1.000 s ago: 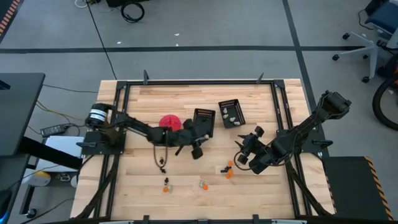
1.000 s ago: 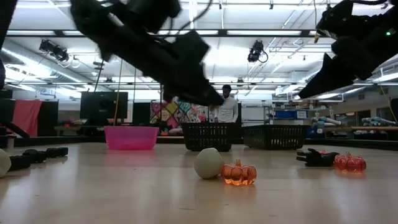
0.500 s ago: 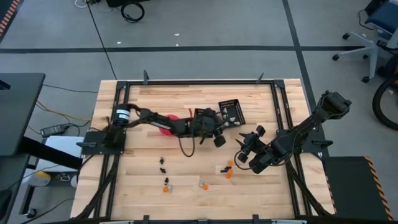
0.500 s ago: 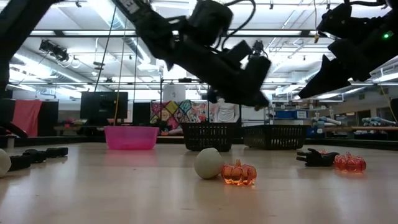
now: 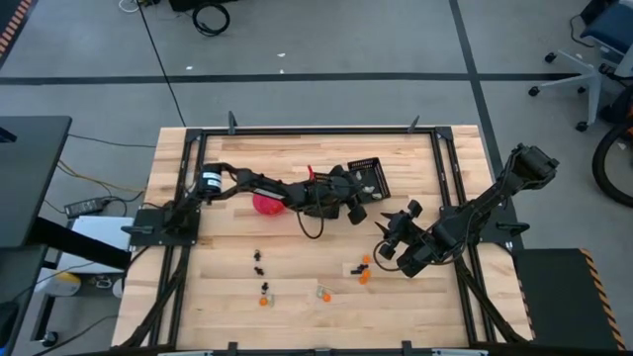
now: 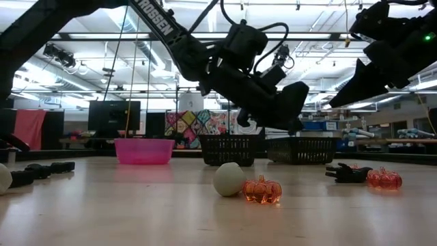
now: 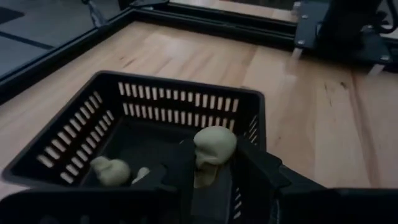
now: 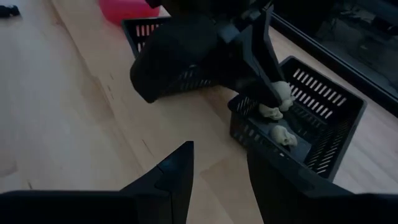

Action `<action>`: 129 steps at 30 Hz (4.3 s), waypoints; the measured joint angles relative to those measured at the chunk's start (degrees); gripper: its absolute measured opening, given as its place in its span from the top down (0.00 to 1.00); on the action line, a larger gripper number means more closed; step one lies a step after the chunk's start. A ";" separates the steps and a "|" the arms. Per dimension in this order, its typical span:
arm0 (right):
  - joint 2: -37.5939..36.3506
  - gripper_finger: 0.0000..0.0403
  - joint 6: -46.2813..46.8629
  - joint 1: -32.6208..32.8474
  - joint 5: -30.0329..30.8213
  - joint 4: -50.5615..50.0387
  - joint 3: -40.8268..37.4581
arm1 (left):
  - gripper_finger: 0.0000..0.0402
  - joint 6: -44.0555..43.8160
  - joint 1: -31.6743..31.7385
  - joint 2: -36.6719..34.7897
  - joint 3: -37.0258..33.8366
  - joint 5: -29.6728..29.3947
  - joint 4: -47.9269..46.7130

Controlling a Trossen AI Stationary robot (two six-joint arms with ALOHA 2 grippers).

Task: Sort Halloween decoration
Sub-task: Put the white skull toy into the right black bin

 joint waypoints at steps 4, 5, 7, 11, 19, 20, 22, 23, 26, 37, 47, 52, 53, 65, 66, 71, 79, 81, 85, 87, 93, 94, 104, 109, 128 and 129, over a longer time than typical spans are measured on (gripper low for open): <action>0.00 0.62 -0.01 0.00 0.01 0.18 0.00 | 0.67 0.06 -0.02 0.10 0.03 0.08 0.12; 0.00 0.62 0.03 0.00 0.03 0.29 0.00 | 0.65 0.07 -0.02 0.10 0.05 0.08 0.16; 0.00 0.62 -0.01 0.00 0.02 0.31 0.00 | 0.61 0.08 -0.02 0.10 0.05 0.07 0.03; 0.00 0.62 0.01 0.00 -0.04 0.37 0.00 | 0.56 0.43 -0.07 0.08 0.05 0.05 0.14; 0.00 0.62 0.07 0.82 1.06 0.51 0.00 | 0.58 6.01 -1.37 -2.15 -0.04 -2.60 -0.17; 0.00 0.62 0.06 1.08 1.28 0.84 0.00 | 0.59 8.38 -2.30 -2.79 -0.04 -4.90 -0.21; 0.00 0.62 0.03 1.71 1.32 1.44 0.00 | 0.60 13.48 -4.53 -3.99 -0.04 -9.30 -0.36; 0.00 0.62 0.06 2.04 1.35 1.44 0.00 | 0.61 15.89 -5.52 -4.41 -0.04 -10.51 -0.34; 0.00 0.62 0.04 2.87 1.28 1.71 0.00 | 0.63 19.45 -8.11 -5.61 -0.17 -10.83 -1.27; 0.00 0.62 -0.17 4.59 1.17 4.14 0.00 | 0.64 15.06 -17.04 -7.85 -0.23 -9.34 -18.99; 0.00 0.62 -3.05 4.46 1.08 7.37 0.00 | 0.64 4.33 -25.54 -8.16 -0.23 1.34 -32.36; 0.00 0.62 -3.12 4.44 1.07 7.54 0.00 | 0.64 -1.67 -28.25 -8.16 -0.23 6.87 -35.76; 0.00 0.62 -3.12 4.44 1.07 7.68 0.00 | 0.64 -2.39 -28.83 -8.16 -0.23 6.87 -36.00; 0.00 0.62 -3.12 4.44 0.85 8.76 0.00 | 0.60 -6.90 -33.26 -8.16 -0.23 1.42 -38.27; 0.00 0.62 -3.12 4.44 0.77 8.76 0.00 | 0.59 -6.90 -33.51 -8.16 -0.23 0.58 -38.58; 0.00 0.62 -3.12 4.44 0.60 8.97 0.00 | 0.50 -7.32 -33.66 -8.16 -0.23 0.10 -40.47; 0.00 0.62 -3.12 4.44 0.60 8.95 0.00 | 0.47 -7.36 -33.62 -6.99 -0.23 0.16 -40.16; 0.01 0.62 -3.13 4.44 0.60 8.96 0.00 | 0.47 -7.38 -33.58 -6.31 -0.23 0.20 -39.24; 0.13 0.62 -3.50 4.45 0.59 9.40 0.02 | 0.47 -7.41 -33.41 -6.28 -0.23 0.88 -39.38; 0.22 0.62 -3.53 4.46 0.58 9.42 0.02 | 0.47 -7.44 -33.40 -6.28 -0.36 0.90 -39.43; 0.31 0.62 -4.32 4.46 0.56 10.16 0.02 | 0.47 -8.13 -33.20 -5.37 -0.41 2.37 -39.92; 0.31 0.62 -4.63 4.46 0.56 10.60 0.02 | 0.47 -8.27 -33.18 -5.20 -0.34 2.46 -39.83; 0.31 0.62 -6.01 4.46 -0.47 11.34 0.02 | 0.51 -8.60 -33.11 -4.81 -0.28 2.80 -39.66; 0.31 0.62 -6.11 4.46 -0.47 11.47 0.02 | 0.59 -8.59 -33.11 -4.79 -0.28 2.87 -39.81; 0.31 0.62 -6.12 4.46 -0.47 11.42 0.02 | 0.60 -7.05 -32.70 -5.35 -0.46 1.25 -40.57; 0.31 0.62 -6.11 4.46 -0.47 11.42 0.02 | 0.60 -6.55 -32.53 -5.61 -0.49 0.80 -41.28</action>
